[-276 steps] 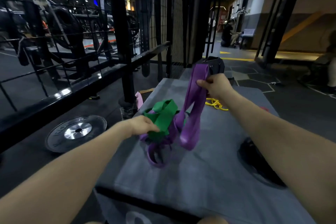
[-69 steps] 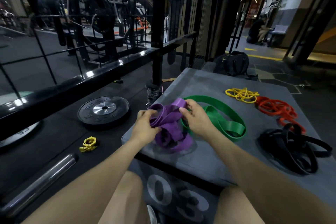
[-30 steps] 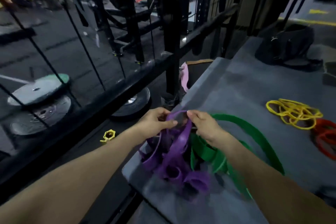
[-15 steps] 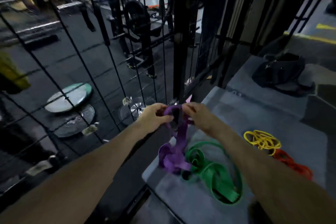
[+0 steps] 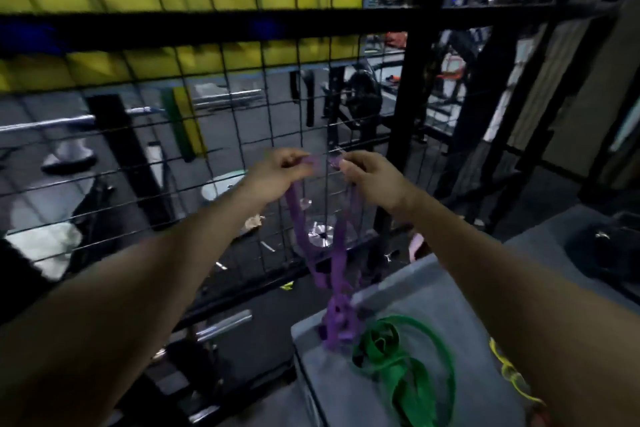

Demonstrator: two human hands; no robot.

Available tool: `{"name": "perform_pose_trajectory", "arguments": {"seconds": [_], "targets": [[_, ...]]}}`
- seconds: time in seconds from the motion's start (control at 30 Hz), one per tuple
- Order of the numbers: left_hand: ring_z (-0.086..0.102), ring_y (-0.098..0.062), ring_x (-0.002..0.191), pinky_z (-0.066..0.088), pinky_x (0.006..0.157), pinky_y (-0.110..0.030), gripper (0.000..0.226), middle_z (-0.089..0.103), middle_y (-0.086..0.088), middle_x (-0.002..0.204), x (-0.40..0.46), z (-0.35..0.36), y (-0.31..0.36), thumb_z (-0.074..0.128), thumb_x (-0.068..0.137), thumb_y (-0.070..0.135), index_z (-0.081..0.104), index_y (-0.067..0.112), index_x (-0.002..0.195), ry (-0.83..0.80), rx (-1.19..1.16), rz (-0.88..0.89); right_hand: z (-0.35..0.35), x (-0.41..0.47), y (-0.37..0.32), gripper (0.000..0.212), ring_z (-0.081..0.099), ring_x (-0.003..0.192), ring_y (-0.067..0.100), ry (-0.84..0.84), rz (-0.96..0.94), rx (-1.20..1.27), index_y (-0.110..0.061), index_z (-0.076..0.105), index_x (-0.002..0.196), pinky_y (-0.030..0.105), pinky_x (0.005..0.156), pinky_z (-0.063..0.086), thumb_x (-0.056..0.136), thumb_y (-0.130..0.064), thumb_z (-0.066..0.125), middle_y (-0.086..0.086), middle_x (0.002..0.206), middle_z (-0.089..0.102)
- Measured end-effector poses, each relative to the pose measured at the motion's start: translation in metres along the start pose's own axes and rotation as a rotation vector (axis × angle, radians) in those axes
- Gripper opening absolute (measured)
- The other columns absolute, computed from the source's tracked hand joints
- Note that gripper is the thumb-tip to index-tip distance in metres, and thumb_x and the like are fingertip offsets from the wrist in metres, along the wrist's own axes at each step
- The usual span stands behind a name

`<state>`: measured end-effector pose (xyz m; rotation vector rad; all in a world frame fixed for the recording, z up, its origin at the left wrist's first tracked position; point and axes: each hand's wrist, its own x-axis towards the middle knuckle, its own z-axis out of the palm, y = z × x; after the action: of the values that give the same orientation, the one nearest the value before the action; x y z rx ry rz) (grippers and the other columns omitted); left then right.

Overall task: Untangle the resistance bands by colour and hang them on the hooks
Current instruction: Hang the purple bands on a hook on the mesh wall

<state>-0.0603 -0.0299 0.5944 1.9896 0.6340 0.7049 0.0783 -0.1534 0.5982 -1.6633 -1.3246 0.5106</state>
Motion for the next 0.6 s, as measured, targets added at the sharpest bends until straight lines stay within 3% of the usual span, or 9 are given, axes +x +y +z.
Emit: {"name": "perform_pose_trajectory", "arguments": {"seconds": [0.07,0.13,0.2,0.27,0.37,0.5,0.6], "targets": [[0.054,0.011,0.058,0.042,0.068,-0.017,0.016,0.060,0.011,0.073,-0.008,-0.023,0.019,0.064,0.084,0.008,0.066,0.015,0.098,0.087,0.024,0.018,0.003,0.005,-0.026,0.037,0.041,0.054,0.000,-0.015,-0.049,0.033,0.017,0.053,0.096,0.019,0.057,0.034,0.097,-0.019,0.046,0.005,0.068,0.039],[0.053,0.005,0.054,0.038,0.056,-0.009,0.018,0.059,0.014,0.059,-0.017,-0.047,0.040,0.065,0.084,0.010,0.068,0.005,0.101,0.142,0.075,0.042,0.005,0.008,-0.049,0.044,0.041,0.069,0.016,-0.023,-0.111,0.045,0.014,0.054,0.102,0.031,0.066,0.031,0.093,-0.029,0.054,0.009,0.077,0.042],[0.052,0.007,0.049,0.036,0.050,-0.004,0.019,0.058,0.018,0.047,-0.022,-0.068,0.057,0.066,0.082,0.009,0.068,0.004,0.101,0.176,0.088,0.070,0.007,0.009,-0.070,0.042,0.040,0.072,0.020,-0.031,-0.175,0.013,0.008,0.058,0.101,0.033,0.066,0.030,0.091,-0.033,0.056,0.014,0.077,0.045],[0.052,0.010,0.052,0.037,0.054,-0.004,0.021,0.061,0.017,0.053,-0.024,-0.087,0.072,0.068,0.081,0.011,0.069,0.004,0.101,0.216,0.066,0.089,0.005,0.012,-0.091,0.042,0.041,0.071,0.020,-0.018,-0.237,-0.006,0.009,0.058,0.098,0.030,0.064,0.031,0.092,-0.032,0.054,0.021,0.074,0.046],[0.059,0.002,0.069,0.045,0.069,-0.014,0.011,0.065,0.006,0.076,-0.028,-0.112,0.091,0.068,0.081,0.013,0.070,0.015,0.091,0.220,-0.005,0.114,0.001,0.016,-0.126,0.033,0.036,0.065,0.019,0.023,-0.305,-0.044,0.006,0.058,0.089,0.027,0.058,0.028,0.096,-0.025,0.048,0.012,0.073,0.041],[0.054,0.004,0.051,0.042,0.055,-0.011,0.017,0.062,0.011,0.060,-0.040,-0.141,0.106,0.070,0.078,0.007,0.066,0.012,0.093,0.281,-0.071,0.129,0.011,0.032,-0.163,0.023,0.036,0.062,0.014,0.058,-0.401,0.022,-0.005,0.063,0.096,0.028,0.060,0.029,0.097,-0.021,0.047,0.002,0.064,0.040],[0.052,-0.007,0.059,0.039,0.056,-0.015,0.022,0.059,0.002,0.068,-0.047,-0.160,0.107,0.068,0.077,0.001,0.063,0.013,0.095,0.274,-0.087,0.089,0.022,0.045,-0.180,0.024,0.044,0.063,0.009,0.068,-0.401,0.086,-0.010,0.065,0.107,0.029,0.064,0.040,0.097,-0.024,0.048,-0.006,0.065,0.046]]}}
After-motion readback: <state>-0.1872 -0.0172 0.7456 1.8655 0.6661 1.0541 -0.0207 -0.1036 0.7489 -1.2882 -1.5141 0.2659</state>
